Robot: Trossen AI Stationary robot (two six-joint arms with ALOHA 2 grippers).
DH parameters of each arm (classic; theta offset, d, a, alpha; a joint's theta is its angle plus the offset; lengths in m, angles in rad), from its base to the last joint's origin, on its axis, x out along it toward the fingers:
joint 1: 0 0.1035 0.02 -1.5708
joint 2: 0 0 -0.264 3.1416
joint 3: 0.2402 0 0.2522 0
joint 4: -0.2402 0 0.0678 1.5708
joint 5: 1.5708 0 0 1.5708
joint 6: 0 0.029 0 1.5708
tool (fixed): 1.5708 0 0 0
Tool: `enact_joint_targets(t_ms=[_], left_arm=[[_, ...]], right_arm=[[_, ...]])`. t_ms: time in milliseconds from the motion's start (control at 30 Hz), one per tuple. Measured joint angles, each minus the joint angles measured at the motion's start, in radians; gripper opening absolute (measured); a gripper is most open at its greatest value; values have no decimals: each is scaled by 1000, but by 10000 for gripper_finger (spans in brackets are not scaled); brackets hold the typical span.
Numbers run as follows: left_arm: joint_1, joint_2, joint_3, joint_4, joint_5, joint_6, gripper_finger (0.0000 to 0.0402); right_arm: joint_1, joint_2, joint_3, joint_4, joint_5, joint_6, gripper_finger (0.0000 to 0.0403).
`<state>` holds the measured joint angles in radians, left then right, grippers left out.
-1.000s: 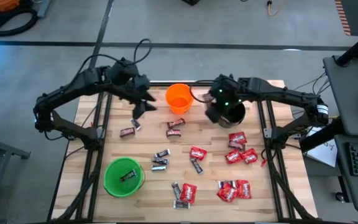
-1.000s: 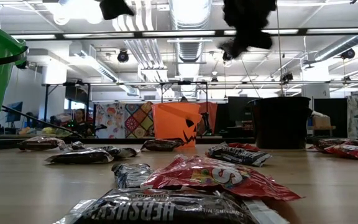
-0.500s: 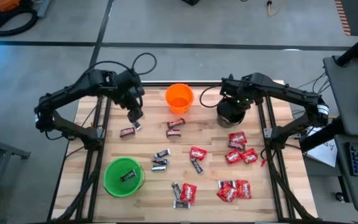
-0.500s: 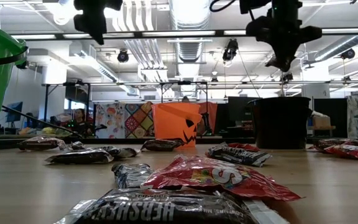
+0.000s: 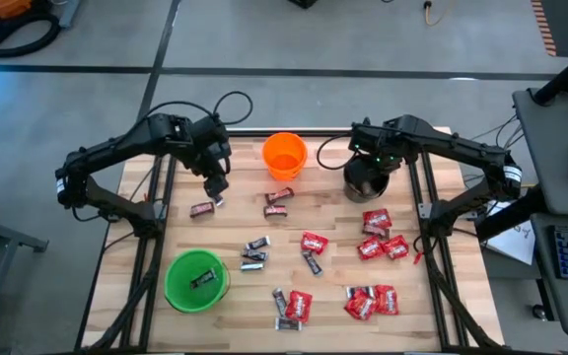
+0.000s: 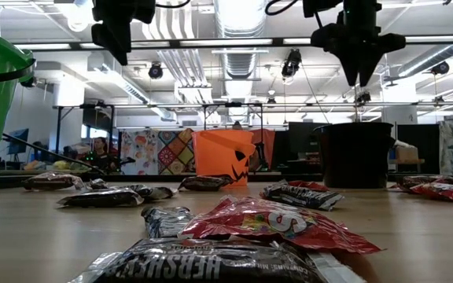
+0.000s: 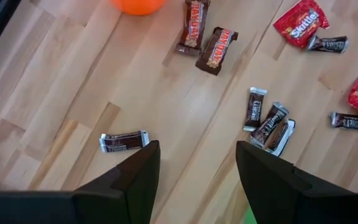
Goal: Sort candy
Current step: Put the brown chocolate into the black bucket
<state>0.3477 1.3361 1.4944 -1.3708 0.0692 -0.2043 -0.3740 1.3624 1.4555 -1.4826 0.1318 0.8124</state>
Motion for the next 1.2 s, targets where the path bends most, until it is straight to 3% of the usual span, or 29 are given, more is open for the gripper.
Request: enact_joint_targets(t_ms=[233, 500, 733, 900, 1067, 1200], left_arm=[[0, 0, 0, -21, 0, 16, 194], [0, -12, -40, -104, 0, 204, 194], [-1, -90, -263, -6, -35, 398, 194], [-2, -196, -473, 156, -63, 397, 194], [-2, -266, -647, 219, -97, 361, 194], [-2, -264, -715, 265, -111, 335, 194]], right_arm=[[0, 0, 0, 0, 0, -2, 168], [0, 0, 0, 4, 0, -11, 180], [0, 0, 0, 8, 0, -11, 180], [0, 0, -1, 31, -1, -8, 180], [0, 0, -1, 60, -8, 1, 180], [0, 0, -1, 82, -24, 2, 180]])
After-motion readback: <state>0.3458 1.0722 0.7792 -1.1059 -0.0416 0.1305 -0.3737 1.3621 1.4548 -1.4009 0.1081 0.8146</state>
